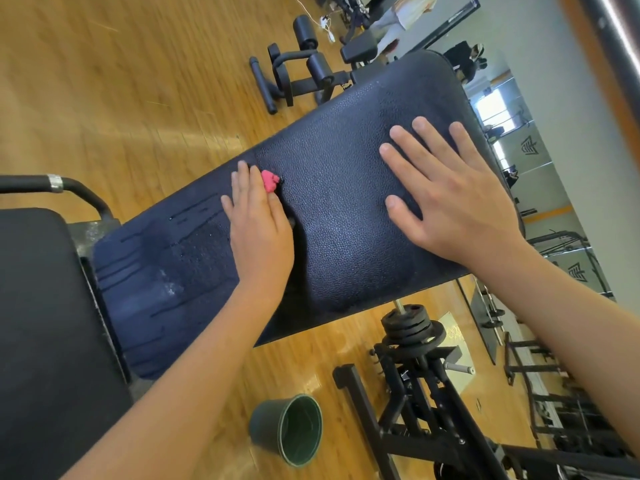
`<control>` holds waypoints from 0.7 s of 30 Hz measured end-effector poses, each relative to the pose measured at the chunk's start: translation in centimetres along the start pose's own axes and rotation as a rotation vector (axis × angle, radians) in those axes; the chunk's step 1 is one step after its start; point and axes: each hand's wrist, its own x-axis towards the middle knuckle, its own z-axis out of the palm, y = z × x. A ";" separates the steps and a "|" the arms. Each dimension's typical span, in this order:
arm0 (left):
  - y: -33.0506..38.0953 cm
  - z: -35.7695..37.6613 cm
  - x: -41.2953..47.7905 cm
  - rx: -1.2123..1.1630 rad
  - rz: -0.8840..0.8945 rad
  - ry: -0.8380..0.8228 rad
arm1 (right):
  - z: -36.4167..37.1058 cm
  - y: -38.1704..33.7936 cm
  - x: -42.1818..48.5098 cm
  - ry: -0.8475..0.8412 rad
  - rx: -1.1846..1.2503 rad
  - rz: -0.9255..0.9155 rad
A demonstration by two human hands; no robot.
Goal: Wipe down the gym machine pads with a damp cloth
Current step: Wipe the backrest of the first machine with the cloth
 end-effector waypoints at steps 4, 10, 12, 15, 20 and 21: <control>-0.6 0.3 -3.2 -0.015 0.017 -0.018 | 0.1 0.0 0.0 -0.003 -0.001 0.006; 0.1 0.5 -1.5 0.006 -0.006 0.022 | 0.0 0.0 0.0 -0.014 -0.004 0.006; 0.5 0.4 -0.4 0.019 0.010 0.033 | 0.0 0.0 0.0 -0.008 -0.003 0.007; 0.7 0.2 1.8 0.045 0.028 0.063 | 0.1 0.1 0.0 0.001 0.003 0.008; 0.8 -0.1 5.1 0.078 -0.004 0.067 | 0.3 0.0 0.0 0.013 0.001 0.006; 0.8 0.0 5.0 0.073 0.002 0.053 | 0.3 0.0 0.0 0.009 0.000 0.006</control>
